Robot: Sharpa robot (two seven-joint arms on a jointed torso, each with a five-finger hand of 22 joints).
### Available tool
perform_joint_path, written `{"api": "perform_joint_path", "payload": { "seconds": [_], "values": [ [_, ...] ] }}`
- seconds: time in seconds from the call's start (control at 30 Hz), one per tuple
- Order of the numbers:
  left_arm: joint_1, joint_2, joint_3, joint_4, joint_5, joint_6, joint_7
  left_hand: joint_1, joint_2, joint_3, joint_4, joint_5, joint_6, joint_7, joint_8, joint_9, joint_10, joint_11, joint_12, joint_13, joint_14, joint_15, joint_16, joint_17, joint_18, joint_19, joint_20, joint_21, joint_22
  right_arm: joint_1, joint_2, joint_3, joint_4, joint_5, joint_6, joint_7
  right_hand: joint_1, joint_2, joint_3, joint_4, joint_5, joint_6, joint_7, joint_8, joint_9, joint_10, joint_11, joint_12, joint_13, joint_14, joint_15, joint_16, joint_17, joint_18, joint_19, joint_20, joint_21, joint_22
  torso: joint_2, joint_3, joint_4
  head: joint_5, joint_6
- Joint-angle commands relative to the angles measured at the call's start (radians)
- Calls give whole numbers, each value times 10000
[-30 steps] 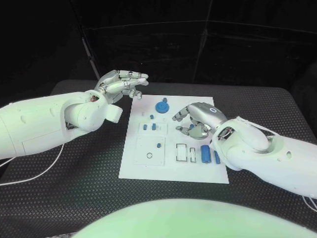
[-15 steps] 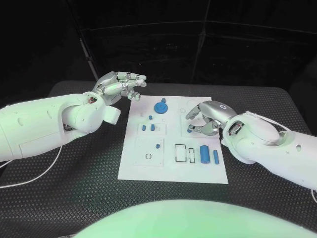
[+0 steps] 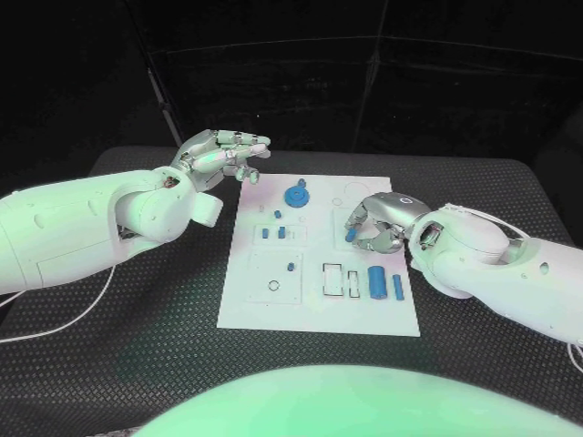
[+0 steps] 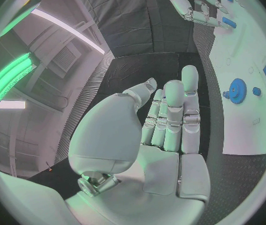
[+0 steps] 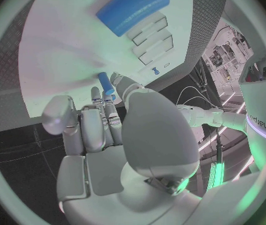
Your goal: Assemble the parts on the task board
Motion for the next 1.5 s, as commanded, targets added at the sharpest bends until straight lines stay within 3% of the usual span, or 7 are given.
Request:
{"api": "perform_joint_path", "payload": {
  "seconds": [0.03,0.4,0.53,0.83,1.13,1.33,1.5],
  "values": [
    [16,6,9,8,13,122,32,-94,-2,-76,12,37,-75,20,61,-1,-83,3,25,11,-56,16,-32,-10,183,7,50,-39,-8,17,49,9,-25,-110,447,-70,80,127,-31,49,-6,161,-12,81,17,206,-11,131,2,188,-6,99,83,33,109,-60,10,78,-7,8,8,7,2],
    [16,12,9,-7,13,126,25,-94,-2,-76,12,37,-75,20,61,-1,-83,3,25,11,-56,16,-32,-10,183,7,50,-39,-8,17,177,9,-159,-111,163,-5,122,460,347,280,-120,819,-37,215,66,1319,-189,358,-19,347,-139,183,196,-77,500,-174,340,606,-7,13,-11,24,2],
    [16,16,9,-10,13,133,12,-94,-2,-76,12,37,-75,20,61,-1,-83,3,25,11,-56,16,-32,-10,183,7,50,-39,-8,17,221,9,-227,-112,-8,-58,59,523,395,419,-569,989,-66,225,65,1583,-242,285,-17,390,-187,237,272,-105,591,-227,428,749,1,14,-9,-15,2],
    [16,21,9,-27,13,143,-13,-94,-2,-76,12,37,-75,20,61,-1,-83,3,25,11,-56,16,-32,-10,183,7,50,-39,-8,16,334,10,-324,-253,-796,-130,430,843,762,292,-842,1345,-161,338,100,1955,-348,185,8,456,-288,374,458,-179,766,-317,668,1138,-4,13,4,4,2],
    [16,-7,8,-48,13,161,-34,-94,-2,-76,12,37,-75,20,61,-1,-83,3,25,11,-56,16,-32,-10,183,7,50,-39,-8,13,120,15,153,-296,-1647,103,432,829,833,272,-892,1471,-201,377,113,2106,-389,130,22,478,-321,435,536,-195,806,-355,726,1226,-18,21,-16,21,2],
    [12,-6,7,-76,13,170,-31,-94,-2,-76,12,37,-75,20,61,-1,-83,3,25,11,-56,16,-32,-10,183,7,50,-39,-8,12,-60,418,847,-30,-2050,309,453,794,869,238,-809,1496,-202,376,111,2140,-394,80,21,481,-333,447,548,-195,809,-372,730,1229,-21,14,-1,45,2],
    [10,30,5,-102,13,176,-24,-104,15,-103,22,39,-85,19,77,1,-95,3,46,14,-62,18,-29,-20,184,9,55,-50,-25,10,61,528,1343,345,-2187,519,452,778,873,232,-782,1500,-200,373,109,2149,-394,65,20,483,-335,457,562,-195,810,-376,732,1232,-7,9,10,100,2]
  ]
}}
